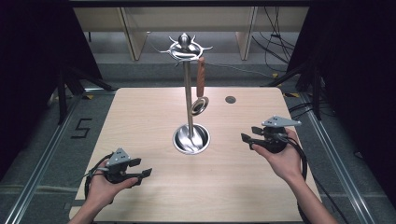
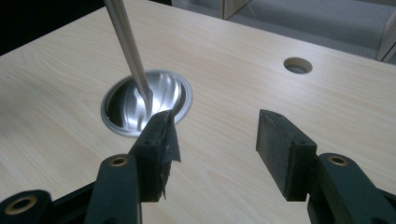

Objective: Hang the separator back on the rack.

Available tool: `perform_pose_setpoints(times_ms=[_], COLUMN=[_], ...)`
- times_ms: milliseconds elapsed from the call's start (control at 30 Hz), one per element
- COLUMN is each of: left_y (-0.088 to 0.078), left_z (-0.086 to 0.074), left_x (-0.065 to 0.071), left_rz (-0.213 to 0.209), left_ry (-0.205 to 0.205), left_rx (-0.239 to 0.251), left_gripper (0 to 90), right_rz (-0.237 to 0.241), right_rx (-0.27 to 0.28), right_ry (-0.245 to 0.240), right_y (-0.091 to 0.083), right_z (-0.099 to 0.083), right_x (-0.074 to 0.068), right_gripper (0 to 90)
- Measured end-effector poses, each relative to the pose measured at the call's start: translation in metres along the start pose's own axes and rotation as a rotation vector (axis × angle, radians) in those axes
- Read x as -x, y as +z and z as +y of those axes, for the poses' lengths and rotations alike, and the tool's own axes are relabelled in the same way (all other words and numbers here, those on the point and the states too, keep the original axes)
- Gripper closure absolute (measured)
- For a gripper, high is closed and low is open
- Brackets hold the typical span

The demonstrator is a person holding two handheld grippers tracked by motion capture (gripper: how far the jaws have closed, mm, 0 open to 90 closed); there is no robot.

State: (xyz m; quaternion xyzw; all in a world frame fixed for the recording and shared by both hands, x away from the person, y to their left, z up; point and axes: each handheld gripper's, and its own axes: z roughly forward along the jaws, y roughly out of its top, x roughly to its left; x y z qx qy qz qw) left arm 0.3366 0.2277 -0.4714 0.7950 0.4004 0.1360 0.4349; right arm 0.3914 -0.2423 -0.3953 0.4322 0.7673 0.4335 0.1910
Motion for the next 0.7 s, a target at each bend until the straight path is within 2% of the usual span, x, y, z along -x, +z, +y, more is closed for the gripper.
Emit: perform_pose_setpoints(times_ms=[33, 67, 100, 133, 167, 233, 300, 333, 367, 400, 433, 467, 533, 567, 600, 667, 700], left_y=[0.000, 0.000, 0.000, 0.000, 0.000, 0.000, 0.000, 0.000, -0.001, 0.000, 0.000, 0.000, 0.000, 0.000, -0.001, 0.000, 0.000], left_z=[0.000, 0.000, 0.000, 0.000, 0.000, 0.000, 0.000, 0.000, 0.001, 0.001, 0.001, 0.001, 0.001, 0.001, 0.001, 0.001, 0.001], left_x=[0.000, 0.000, 0.000, 0.000, 0.000, 0.000, 0.000, 0.000, -0.001, 0.000, 0.001, 0.002, 0.003, 0.003, 0.002, 0.002, 0.002], left_rz=[0.000, -0.001, -0.005, -0.005, -0.005, -0.002, 0.003, 0.001, 0.001, 0.000, -0.005, -0.005, -0.001, -0.002, -0.003, -0.011, -0.012], left_ry=[0.000, 0.000, 0.001, 0.000, -0.001, -0.006, -0.001, -0.004, 0.014, 0.012, 0.004, 0.004, 0.004, 0.004, 0.015, 0.005, 0.005], left_rx=[-0.001, -0.003, -0.011, -0.011, -0.010, -0.009, -0.001, -0.001, -0.020, -0.013, -0.002, 0.004, 0.006, 0.008, -0.003, 0.002, 0.001], left_gripper=[36.2, 36.2, 36.2, 36.2, 36.2, 36.1, 36.1, 36.2, 36.2, 36.2, 36.2, 36.2, 36.2, 36.2, 36.2, 36.2, 36.2], right_rz=[-0.003, -0.007, -0.012, -0.019, -0.012, -0.022, -0.026, -0.022, -0.027, -0.015, -0.029, -0.026, -0.028, -0.028, -0.026, -0.030, -0.015], right_rx=[-0.002, -0.001, -0.025, -0.020, -0.020, -0.042, -0.018, -0.009, -0.025, -0.026, -0.036, -0.011, -0.013, -0.016, -0.020, -0.011, -0.010], right_ry=[-0.009, 0.002, 0.010, -0.004, 0.024, 0.038, 0.052, 0.077, 0.076, 0.065, 0.097, 0.059, 0.069, 0.099, 0.074, 0.067, 0.109], right_y=[0.000, 0.000, -0.002, -0.001, 0.000, -0.002, -0.001, -0.001, -0.001, 0.000, -0.002, -0.001, -0.001, -0.002, -0.002, -0.003, -0.002], right_z=[-0.003, -0.007, -0.009, -0.013, -0.018, -0.025, -0.033, -0.039, -0.041, -0.045, -0.048, -0.050, -0.052, -0.053, -0.053, -0.053, -0.054], right_x=[0.003, 0.005, 0.007, 0.010, 0.011, 0.014, 0.018, 0.019, 0.021, 0.024, 0.022, 0.026, 0.026, 0.023, 0.026, 0.027, 0.024], right_gripper=[47.3, 47.2, 47.2, 47.1, 47.0, 46.8, 46.8, 46.7, 46.7, 46.7, 46.7, 46.6, 46.4, 46.2, 45.9, 45.7, 45.7])
